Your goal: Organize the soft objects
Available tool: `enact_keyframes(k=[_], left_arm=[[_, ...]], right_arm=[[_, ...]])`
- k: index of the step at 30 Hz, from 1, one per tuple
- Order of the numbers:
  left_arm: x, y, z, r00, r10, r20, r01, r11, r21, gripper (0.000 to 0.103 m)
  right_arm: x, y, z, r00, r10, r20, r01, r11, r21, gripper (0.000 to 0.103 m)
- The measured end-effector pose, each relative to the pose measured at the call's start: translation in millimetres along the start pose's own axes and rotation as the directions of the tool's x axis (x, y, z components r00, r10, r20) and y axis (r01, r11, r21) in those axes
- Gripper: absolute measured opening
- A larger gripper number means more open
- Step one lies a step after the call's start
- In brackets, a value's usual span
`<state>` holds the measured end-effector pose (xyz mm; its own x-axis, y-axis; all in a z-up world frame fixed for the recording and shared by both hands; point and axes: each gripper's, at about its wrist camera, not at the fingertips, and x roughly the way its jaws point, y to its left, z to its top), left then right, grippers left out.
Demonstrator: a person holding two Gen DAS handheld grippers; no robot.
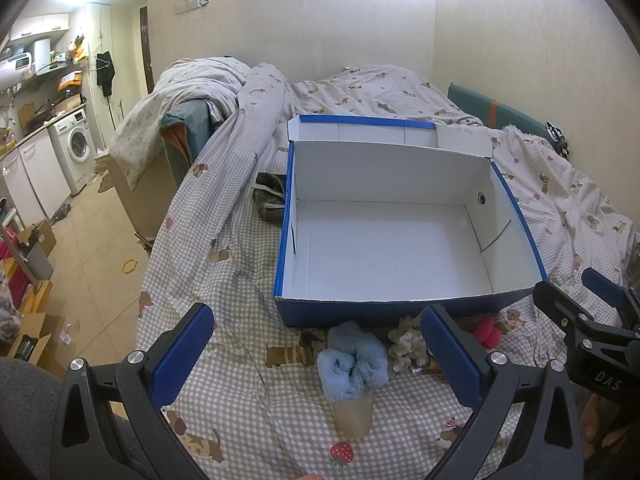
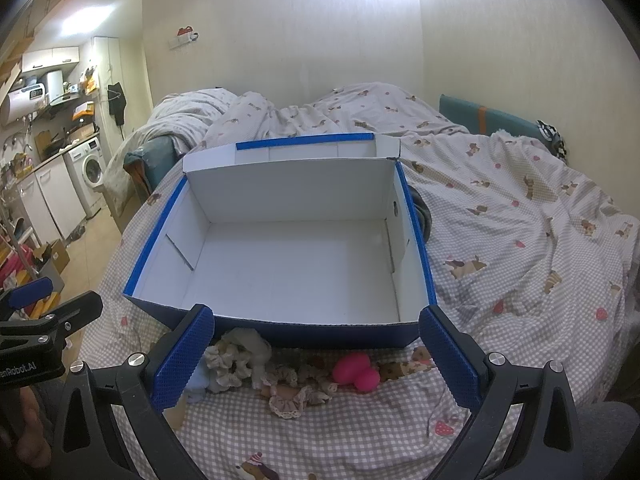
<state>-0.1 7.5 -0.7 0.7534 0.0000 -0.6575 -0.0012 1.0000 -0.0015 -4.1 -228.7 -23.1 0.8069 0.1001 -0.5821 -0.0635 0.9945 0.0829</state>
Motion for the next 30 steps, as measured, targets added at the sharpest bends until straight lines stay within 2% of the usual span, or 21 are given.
enact_keyframes(k=[15,19,24,26,28,30], left_arm=[[0,0,0,1.0,0.001,-0.003,-0.001,1.0,0.001,0.103],[-3,-5,-1,0.999,-0.035,-0.015,0.035,0.999,0.004,0.103],[-10,-11,-2,0.999,-0.039,0.002,0.039,0.999,0.029,0.103],[-10,-10,1,0.999,-0.045,-0.017,0.045,0.999,0.022,0.103],[-7,-8,6,0.996,-0.046,-0.081,0.047,0.999,0.004,0.103],[-9,-9,12,0.992,-0.06,-0.109,0.061,0.998,0.007,0.103]], right_arm=[[1,3,-3,1.0,0.002,0.005,-0.002,1.0,0.007,0.103],[0,3,-2,1.0,0.003,0.006,-0.003,1.0,0.003,0.103],[-7,5,1,1.0,0.015,0.01,-0.015,1.0,0.007,0.103],[-10,5,8,0.999,0.043,-0.022,-0.043,0.999,0.014,0.103],[-13,4,17,0.995,0.086,-0.046,-0.085,0.996,0.021,0.103],[-11,3,25,0.992,0.107,-0.07,-0.106,0.994,0.028,0.103]])
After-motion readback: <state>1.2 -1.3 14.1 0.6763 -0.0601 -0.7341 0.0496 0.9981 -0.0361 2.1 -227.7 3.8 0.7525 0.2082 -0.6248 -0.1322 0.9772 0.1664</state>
